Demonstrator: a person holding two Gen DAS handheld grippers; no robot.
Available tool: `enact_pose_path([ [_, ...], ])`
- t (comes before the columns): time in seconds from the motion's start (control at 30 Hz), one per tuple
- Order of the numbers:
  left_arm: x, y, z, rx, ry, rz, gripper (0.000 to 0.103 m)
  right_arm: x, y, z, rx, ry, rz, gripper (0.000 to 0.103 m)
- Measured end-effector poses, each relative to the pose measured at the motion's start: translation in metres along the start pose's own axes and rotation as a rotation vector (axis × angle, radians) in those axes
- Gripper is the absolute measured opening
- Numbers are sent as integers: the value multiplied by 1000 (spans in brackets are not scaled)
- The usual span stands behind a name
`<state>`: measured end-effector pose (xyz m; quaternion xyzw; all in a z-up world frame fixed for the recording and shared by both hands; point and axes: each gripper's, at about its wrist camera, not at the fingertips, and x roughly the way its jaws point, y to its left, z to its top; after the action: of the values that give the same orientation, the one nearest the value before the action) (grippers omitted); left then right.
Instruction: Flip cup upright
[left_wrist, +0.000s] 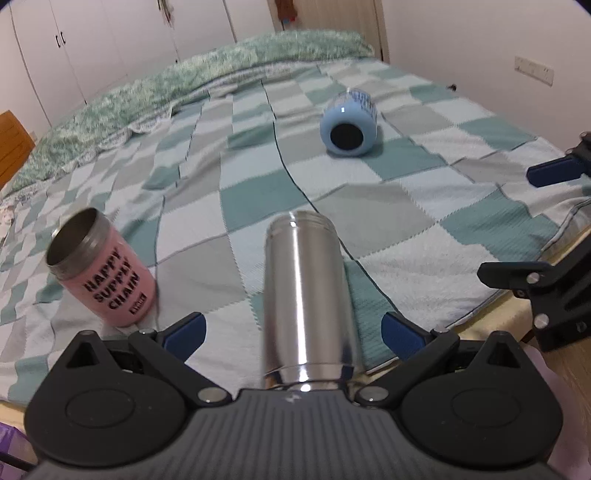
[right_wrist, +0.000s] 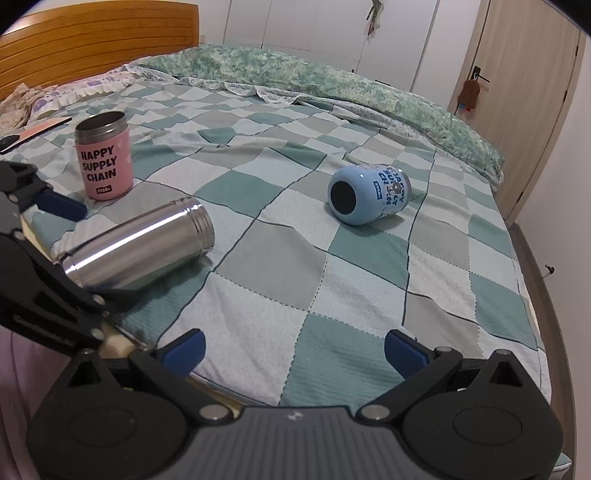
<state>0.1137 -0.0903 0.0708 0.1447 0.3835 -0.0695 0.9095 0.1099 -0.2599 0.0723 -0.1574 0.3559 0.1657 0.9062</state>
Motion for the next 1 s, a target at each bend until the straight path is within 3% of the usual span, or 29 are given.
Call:
enact_pose_path([
  [0.4,-24,70,-26,-98,-55,36,103,5,35,28,44,-15,52,103],
  [0.73,-9,129,-54,-179,-48,39,103,33,77,66,109,-27,92,103],
  [1.0,7,155,-67,-221,-43,7,103,72,96,80,163,51,56,103],
])
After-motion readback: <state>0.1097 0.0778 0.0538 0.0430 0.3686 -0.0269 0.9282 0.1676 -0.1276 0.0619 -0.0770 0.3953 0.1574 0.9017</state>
